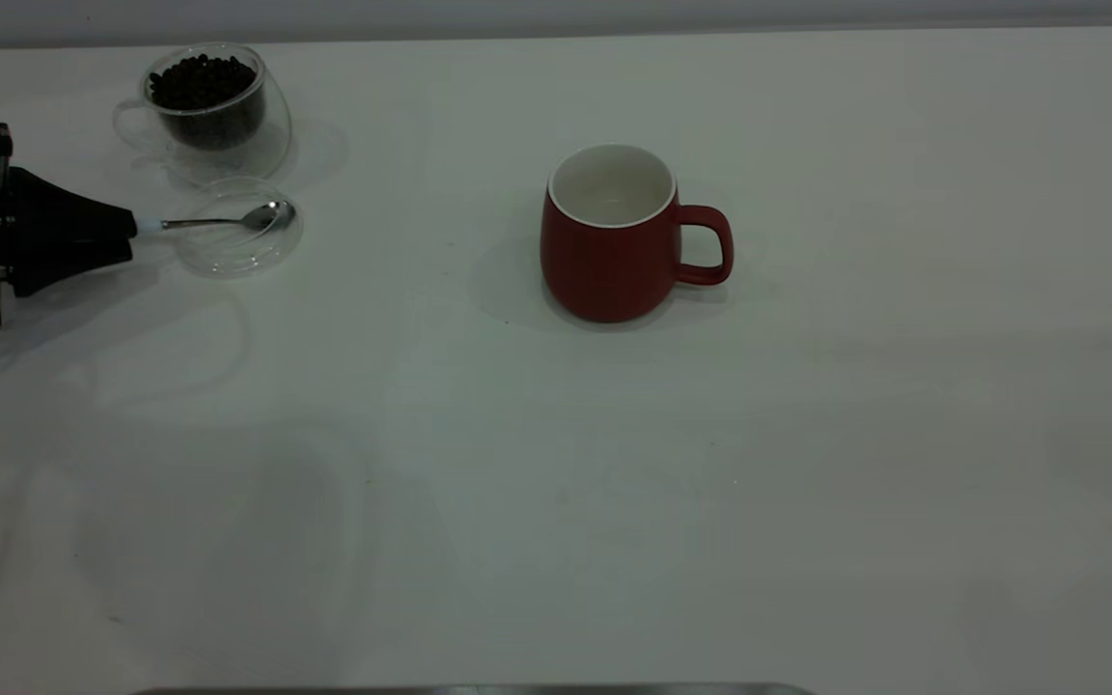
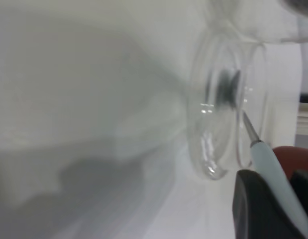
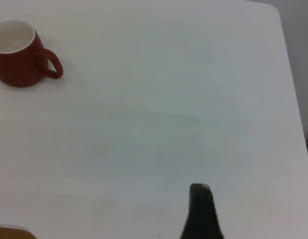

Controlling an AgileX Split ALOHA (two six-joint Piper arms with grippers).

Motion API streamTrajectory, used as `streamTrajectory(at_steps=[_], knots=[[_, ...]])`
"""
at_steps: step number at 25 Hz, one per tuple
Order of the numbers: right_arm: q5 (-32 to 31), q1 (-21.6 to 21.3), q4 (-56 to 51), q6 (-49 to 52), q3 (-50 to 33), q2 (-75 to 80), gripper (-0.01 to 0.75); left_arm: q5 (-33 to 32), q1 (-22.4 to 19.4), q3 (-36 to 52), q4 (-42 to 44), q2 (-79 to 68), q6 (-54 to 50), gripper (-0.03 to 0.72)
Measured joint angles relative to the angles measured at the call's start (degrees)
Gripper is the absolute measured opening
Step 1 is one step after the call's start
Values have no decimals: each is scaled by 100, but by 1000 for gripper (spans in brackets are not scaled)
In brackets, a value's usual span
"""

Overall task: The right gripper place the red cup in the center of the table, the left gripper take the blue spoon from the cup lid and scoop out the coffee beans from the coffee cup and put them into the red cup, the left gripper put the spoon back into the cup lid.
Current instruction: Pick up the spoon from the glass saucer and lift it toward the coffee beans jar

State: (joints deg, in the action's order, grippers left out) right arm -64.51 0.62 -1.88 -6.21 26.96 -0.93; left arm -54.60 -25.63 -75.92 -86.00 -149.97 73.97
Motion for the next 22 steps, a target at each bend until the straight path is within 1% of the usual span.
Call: streamTrajectory(at_steps=[4,7,22], knots=[[0,0,0,0,0,0,591,-129,0,0,0,0,50,139],[0,0,0,0,0,0,591,-141,0,0,0,0,62,126],[0,0,0,0,0,0,591,-259,-12,0,154,19,62,122]])
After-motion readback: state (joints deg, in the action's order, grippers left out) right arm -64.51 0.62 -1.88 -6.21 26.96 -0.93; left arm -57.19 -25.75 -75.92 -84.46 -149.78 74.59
